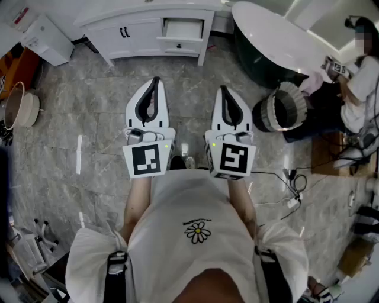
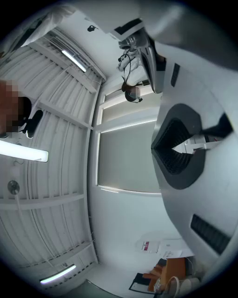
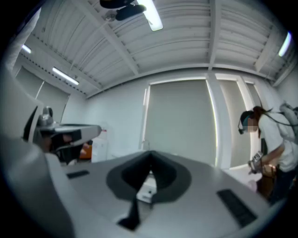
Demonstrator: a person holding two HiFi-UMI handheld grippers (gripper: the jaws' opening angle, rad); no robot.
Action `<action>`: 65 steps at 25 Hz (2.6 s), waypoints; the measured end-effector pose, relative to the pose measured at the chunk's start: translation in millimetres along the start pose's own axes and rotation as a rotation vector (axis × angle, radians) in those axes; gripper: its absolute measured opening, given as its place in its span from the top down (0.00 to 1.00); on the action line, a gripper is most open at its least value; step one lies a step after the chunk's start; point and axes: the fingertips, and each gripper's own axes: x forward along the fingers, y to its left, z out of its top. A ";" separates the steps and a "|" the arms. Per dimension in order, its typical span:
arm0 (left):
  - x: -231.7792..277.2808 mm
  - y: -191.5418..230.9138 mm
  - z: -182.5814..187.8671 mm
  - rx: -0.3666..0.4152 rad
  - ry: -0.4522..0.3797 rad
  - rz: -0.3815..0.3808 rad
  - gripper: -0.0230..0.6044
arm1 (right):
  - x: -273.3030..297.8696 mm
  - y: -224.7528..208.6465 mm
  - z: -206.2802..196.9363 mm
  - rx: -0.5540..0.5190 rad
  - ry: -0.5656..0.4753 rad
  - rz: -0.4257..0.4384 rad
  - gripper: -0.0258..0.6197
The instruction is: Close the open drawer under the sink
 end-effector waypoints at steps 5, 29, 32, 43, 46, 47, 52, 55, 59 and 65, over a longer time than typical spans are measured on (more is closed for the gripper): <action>0.5 6.6 -1.2 0.030 0.014 0.010 0.93 | 2.9 4.2 -1.4 -0.038 0.007 0.017 0.91; 7.5 38.2 -7.0 0.038 -0.004 0.110 0.93 | 4.0 -3.6 -28.7 -0.010 0.033 0.075 0.91; 19.1 35.1 -5.3 0.028 -0.018 0.099 0.93 | 9.5 -11.8 -22.5 -0.018 0.008 0.059 0.91; 77.2 41.3 -17.5 -0.011 -0.049 0.045 0.93 | 59.8 -28.4 -19.6 -0.028 -0.006 0.019 0.91; 99.7 48.2 -32.1 -0.021 -0.019 0.039 0.93 | 84.3 -36.0 -26.7 -0.009 0.007 0.006 0.91; 108.7 51.9 -37.4 -0.034 -0.016 0.037 0.93 | 94.0 -38.3 -27.9 -0.006 0.009 0.001 0.91; 160.5 74.4 -61.1 -0.055 -0.015 0.035 0.93 | 150.8 -49.1 -32.5 -0.024 0.016 -0.005 0.91; 195.5 85.3 -72.7 -0.055 -0.008 0.018 0.93 | 191.1 -56.2 -36.0 -0.029 0.024 -0.009 0.91; 250.1 109.7 -83.2 -0.077 0.009 0.002 0.93 | 254.0 -57.2 -33.0 -0.021 0.037 -0.011 0.91; 332.4 153.7 -102.2 -0.085 0.036 -0.026 0.93 | 350.2 -54.7 -20.5 -0.040 0.034 -0.019 0.91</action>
